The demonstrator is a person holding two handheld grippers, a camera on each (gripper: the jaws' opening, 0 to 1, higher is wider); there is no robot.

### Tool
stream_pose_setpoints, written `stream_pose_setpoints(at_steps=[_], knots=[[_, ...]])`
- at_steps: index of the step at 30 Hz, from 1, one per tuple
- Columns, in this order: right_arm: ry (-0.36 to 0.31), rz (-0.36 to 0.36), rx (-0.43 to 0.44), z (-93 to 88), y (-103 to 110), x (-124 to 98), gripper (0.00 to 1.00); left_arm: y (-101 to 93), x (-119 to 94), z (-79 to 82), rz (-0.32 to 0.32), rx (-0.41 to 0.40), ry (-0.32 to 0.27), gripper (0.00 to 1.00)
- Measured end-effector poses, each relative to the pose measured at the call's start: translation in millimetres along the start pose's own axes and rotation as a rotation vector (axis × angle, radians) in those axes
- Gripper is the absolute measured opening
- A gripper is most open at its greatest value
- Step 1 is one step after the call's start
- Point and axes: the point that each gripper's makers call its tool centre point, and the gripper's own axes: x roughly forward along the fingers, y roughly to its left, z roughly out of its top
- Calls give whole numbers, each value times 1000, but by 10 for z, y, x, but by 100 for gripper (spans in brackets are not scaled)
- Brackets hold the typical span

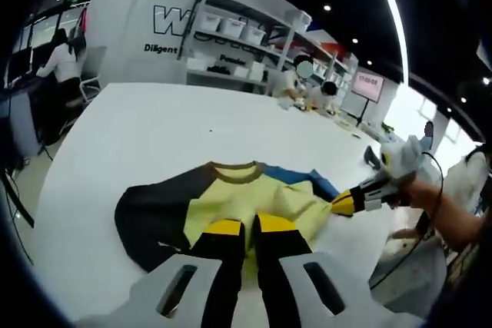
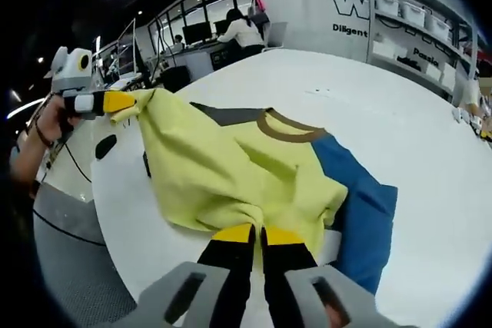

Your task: Fold the garment on the visible template until the final outline fits inside the template.

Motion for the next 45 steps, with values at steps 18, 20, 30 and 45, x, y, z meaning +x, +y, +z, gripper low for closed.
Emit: stream_pose_setpoints(at_steps=[18,20,30,45], knots=[[26,-62,79,-220,-322,-268,0,-314,-252,-865,-47,60,264,0],[41,-74,80,-255,-362,-284,0,-334,-270,-943,-54,75,288,0],[94,-97,83,-403,-437,-276,0,-440,-265,-1290,-82,155,398,0],[160,-115,60,-652,-452,-189,0,-453,-298,-1691,-69,259,532,0]])
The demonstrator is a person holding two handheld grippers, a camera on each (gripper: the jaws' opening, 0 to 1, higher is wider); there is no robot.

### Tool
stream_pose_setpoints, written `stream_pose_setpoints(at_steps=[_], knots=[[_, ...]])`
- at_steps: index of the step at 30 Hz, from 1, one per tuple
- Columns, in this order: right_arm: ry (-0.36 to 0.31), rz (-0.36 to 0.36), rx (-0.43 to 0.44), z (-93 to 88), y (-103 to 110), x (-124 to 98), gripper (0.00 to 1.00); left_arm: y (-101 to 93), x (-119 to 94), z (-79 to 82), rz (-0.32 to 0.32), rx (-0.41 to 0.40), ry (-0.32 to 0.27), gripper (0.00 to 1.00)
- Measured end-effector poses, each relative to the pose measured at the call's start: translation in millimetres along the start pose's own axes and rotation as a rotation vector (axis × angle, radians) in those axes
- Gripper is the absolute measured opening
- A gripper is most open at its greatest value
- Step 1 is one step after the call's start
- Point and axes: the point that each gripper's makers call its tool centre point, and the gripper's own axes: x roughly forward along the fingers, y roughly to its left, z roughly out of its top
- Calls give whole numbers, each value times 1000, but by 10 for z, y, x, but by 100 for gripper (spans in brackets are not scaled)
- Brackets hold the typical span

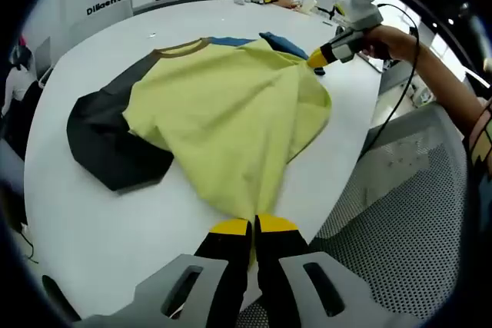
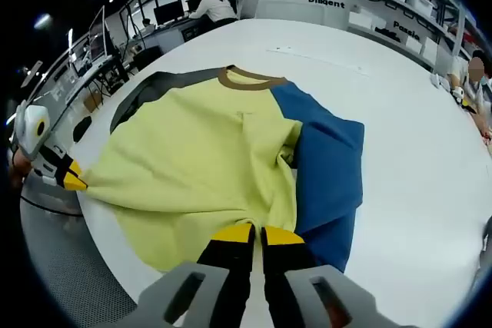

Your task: Fold the garment on the visible template until the final outline fits inside the template.

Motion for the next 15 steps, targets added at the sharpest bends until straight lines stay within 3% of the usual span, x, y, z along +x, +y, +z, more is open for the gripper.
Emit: stream_pose_setpoints(at_steps=[3,5,8,11,15], knots=[[8,-1,-32,-27,10,-2,0,17,10,-30,8,4,11,0],[-36,-26,-92,42,-22,-60,2,29,4,-4,13,4,-4,0],[-64,-47,-104,64,-43,-169,9,30,-27,21,9,-9,-13,0],[-88,-47,-86,55,-42,-291,11,47,-49,43,11,-20,-26,0],[-40,-41,-83,-83,7,-346,13,56,-48,52,14,-28,-33,0]])
